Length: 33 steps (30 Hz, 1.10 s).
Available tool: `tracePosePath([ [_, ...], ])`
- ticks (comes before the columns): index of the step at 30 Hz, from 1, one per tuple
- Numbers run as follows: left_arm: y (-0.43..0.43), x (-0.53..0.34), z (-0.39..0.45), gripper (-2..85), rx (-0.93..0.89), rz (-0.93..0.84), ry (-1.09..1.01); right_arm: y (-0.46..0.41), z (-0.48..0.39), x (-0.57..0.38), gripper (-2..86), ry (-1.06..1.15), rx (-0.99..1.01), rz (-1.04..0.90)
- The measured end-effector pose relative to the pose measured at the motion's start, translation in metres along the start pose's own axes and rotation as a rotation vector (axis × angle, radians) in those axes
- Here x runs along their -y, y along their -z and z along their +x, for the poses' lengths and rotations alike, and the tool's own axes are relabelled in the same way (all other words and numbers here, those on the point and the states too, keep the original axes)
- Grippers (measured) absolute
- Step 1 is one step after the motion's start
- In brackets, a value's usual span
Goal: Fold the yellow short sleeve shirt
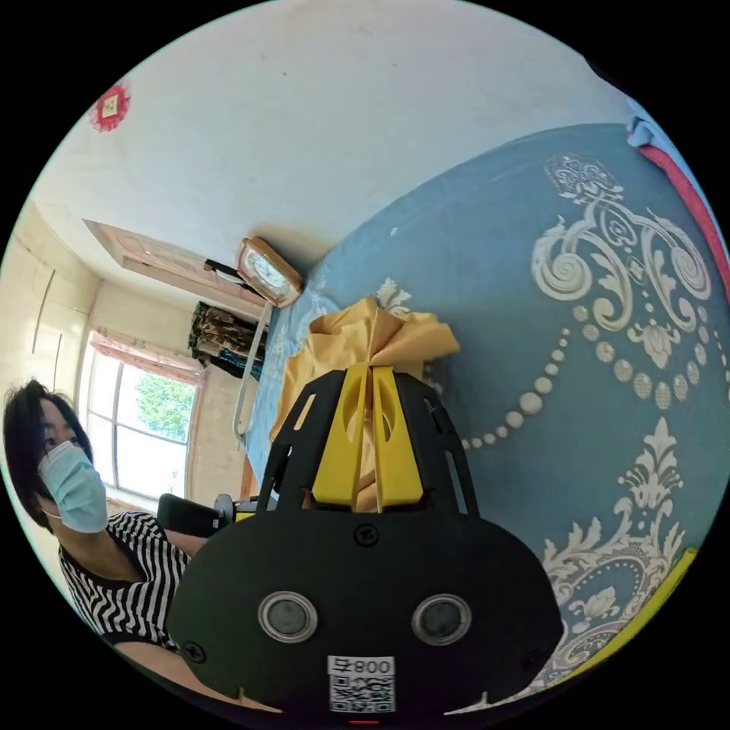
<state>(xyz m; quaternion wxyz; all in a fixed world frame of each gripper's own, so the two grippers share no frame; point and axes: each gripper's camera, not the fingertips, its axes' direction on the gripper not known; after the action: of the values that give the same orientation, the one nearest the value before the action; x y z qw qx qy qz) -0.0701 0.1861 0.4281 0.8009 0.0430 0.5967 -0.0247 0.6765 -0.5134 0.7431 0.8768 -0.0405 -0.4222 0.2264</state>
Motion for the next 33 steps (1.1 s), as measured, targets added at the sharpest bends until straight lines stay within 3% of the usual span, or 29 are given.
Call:
tracePosePath([
  [9,0.168,-0.072,-0.141,1.0,0.066,0.220,0.447,-0.155,-0.136,0.050,0.7,0.239,0.174,-0.072],
  [18,0.276,-0.172,-0.251,1.1,0.045,0.287,0.878,-0.346,-0.217,0.052,0.6,0.325,0.141,-0.261],
  [33,0.380,-0.238,-0.330,1.3,-0.045,0.340,1.142,-0.513,-0.250,0.029,0.8,0.330,0.071,-0.427],
])
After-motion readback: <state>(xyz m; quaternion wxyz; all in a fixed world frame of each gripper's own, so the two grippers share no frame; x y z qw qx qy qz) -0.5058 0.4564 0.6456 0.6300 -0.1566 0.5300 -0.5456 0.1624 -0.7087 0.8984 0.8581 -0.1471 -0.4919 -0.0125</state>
